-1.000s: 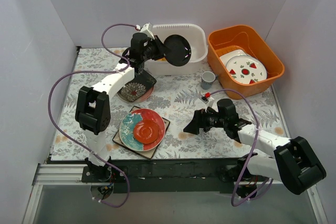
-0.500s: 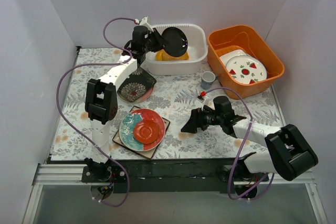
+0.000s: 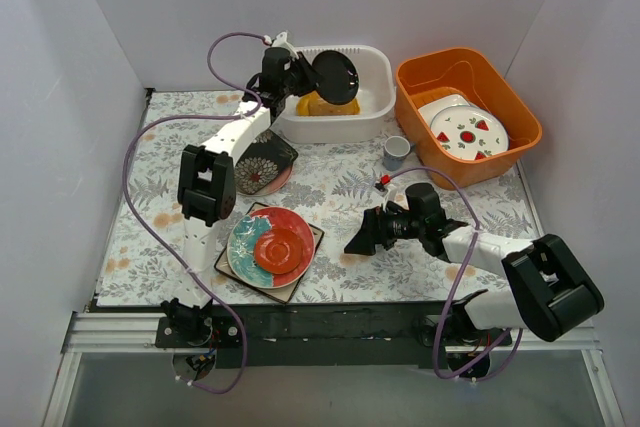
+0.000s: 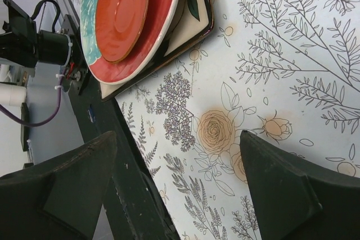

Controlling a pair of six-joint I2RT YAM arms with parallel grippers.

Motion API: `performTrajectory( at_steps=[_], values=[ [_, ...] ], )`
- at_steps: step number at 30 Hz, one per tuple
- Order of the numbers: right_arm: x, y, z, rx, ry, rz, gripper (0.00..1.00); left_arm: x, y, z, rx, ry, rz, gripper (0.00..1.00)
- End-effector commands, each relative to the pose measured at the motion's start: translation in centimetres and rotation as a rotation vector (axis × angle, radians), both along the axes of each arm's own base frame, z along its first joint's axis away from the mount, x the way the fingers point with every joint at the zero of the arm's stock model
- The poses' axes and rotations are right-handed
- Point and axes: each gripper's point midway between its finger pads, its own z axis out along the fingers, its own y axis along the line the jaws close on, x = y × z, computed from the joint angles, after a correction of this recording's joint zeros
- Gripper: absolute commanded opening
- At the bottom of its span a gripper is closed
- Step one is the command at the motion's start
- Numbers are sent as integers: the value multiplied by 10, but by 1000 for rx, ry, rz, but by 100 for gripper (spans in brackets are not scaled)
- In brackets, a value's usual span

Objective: Place the plates into the plastic bin on the countertop
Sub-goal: Place the plate in the plastic bin.

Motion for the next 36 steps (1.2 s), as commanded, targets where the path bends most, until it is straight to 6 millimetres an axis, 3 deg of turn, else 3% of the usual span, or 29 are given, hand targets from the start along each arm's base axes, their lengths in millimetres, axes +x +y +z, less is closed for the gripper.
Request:
performTrajectory(
  at_steps=[1, 4, 6, 12, 18, 25, 33, 36],
  values=[
    [6, 3, 18, 36, -80, 6, 97, 17, 0, 31, -30, -99, 24, 0],
    [4, 0, 16, 31, -79, -6, 97, 25, -3, 20, -28, -95, 25, 0],
    [4, -2, 15, 22, -76, -14, 97, 29, -6, 24, -35, -114, 18, 0],
    [3, -6, 14, 5, -78, -41, 97, 37, -10, 0, -15, -102, 5, 0],
    [5, -11, 22, 5, -109, -86, 98, 38, -14, -27, 6, -69, -19, 4],
    [7, -10, 23, 5, -107, -87, 98, 33, -16, -37, 26, -50, -48, 9],
    [13, -2, 29, 22, -118, -58, 98, 28, -9, -34, 100, -55, -59, 26],
    [15, 1, 33, 36, -125, -42, 98, 26, -5, -32, 130, -52, -57, 43]
  ],
)
